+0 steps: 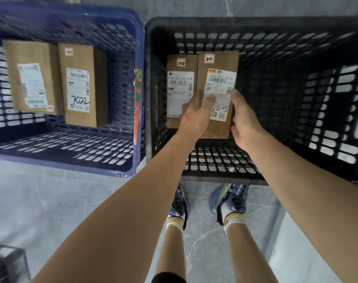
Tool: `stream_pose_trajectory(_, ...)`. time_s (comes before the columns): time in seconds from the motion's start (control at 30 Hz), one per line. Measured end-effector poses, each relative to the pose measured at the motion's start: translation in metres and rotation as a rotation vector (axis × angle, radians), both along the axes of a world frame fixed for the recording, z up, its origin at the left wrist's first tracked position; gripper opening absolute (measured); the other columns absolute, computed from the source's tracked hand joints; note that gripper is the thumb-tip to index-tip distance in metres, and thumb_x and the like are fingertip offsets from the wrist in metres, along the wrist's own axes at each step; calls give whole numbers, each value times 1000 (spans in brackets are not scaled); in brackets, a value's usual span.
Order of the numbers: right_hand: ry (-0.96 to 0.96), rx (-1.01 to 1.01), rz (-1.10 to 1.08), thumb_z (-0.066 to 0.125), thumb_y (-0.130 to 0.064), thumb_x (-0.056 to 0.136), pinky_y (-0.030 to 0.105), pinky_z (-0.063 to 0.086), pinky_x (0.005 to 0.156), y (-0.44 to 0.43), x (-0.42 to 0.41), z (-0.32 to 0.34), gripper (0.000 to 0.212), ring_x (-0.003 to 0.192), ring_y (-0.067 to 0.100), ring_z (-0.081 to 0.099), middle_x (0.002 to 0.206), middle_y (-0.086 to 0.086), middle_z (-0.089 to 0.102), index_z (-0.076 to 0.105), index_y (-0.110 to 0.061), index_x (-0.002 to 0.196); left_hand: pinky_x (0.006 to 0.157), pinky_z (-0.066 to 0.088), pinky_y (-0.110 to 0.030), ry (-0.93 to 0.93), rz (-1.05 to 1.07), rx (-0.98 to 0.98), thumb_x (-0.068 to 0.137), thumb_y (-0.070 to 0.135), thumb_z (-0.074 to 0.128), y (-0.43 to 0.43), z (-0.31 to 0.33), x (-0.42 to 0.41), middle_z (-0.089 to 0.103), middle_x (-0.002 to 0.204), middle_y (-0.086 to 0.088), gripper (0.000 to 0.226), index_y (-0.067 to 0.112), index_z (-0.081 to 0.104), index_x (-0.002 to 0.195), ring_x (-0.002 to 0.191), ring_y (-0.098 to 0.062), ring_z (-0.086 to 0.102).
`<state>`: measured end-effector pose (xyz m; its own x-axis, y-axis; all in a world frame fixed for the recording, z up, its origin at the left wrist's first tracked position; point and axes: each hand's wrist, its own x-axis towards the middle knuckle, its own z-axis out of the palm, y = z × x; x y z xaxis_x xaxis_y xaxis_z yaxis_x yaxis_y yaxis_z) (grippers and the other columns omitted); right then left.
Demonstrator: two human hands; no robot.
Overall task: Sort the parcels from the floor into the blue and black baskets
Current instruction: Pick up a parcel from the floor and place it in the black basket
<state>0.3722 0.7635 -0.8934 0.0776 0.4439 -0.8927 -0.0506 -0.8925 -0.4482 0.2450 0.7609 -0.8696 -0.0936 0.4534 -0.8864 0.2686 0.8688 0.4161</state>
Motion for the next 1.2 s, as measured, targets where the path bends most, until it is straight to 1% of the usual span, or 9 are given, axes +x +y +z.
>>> stream_pose_trajectory(0.23,56,29,25,36,-56,109,48,49,111,-10,3,-13,43,123,13,66,132,-10,71,51,-44,148,122,26,-54,47,-58,6,101,62,33,-2,-4,5,27,162,-4,65,38,28,162,150,-34,26)
stream_pose_trajectory(0.33,51,22,34,35,-57,109,50,51,109,-8,2,-13,46,123,15,66,133,-7,70,47,-42,150,123,23,-50,58,-97,22,109,50,26,-2,-8,3,36,161,-9,55,33,31,161,148,-31,31)
stream_pose_trajectory(0.5,23,-33,48,34,-59,109,29,44,83,2,2,2,48,103,0,62,115,-17,69,52,-39,149,115,35,-54,67,-77,-4,99,60,24,4,5,1,51,142,-10,55,33,56,135,134,-36,45)
stream_pose_trajectory(0.6,24,-43,49,33,-61,109,31,40,94,7,6,19,47,104,0,59,111,-23,68,60,-40,142,115,35,-58,81,-70,12,94,64,25,8,26,5,44,146,-11,60,33,54,135,134,-36,44)
stream_pose_trajectory(0.7,30,-34,7,36,-64,106,36,28,114,13,10,54,56,131,6,47,151,-14,55,53,-34,150,117,32,-59,53,-52,37,95,66,26,16,66,7,39,153,-7,64,33,50,145,142,-35,38)
stream_pose_trajectory(0.8,49,19,-17,38,-67,104,41,19,125,22,15,108,69,156,14,29,169,-7,33,36,-30,162,120,27,-53,12,21,61,103,66,28,24,118,10,28,165,-3,64,33,36,158,151,-29,29)
stream_pose_trajectory(0.97,106,223,-62,34,-60,107,40,14,131,40,26,227,63,157,7,25,170,-10,30,32,-30,163,123,26,-57,-72,139,140,78,93,35,43,239,17,35,165,2,93,39,42,154,152,-24,33)
stream_pose_trajectory(1.1,109,380,-91,34,-60,107,39,17,130,59,39,330,61,155,4,28,169,-15,31,32,-35,163,125,26,-49,-136,168,264,94,78,40,70,349,25,38,163,7,73,37,42,154,149,-19,37)
stream_pose_trajectory(1.2,88,482,-110,31,-62,107,38,17,130,72,49,408,62,155,4,27,170,-16,28,29,-37,164,124,27,-51,-167,138,346,72,94,41,86,426,32,40,162,9,98,40,42,155,149,-16,36)
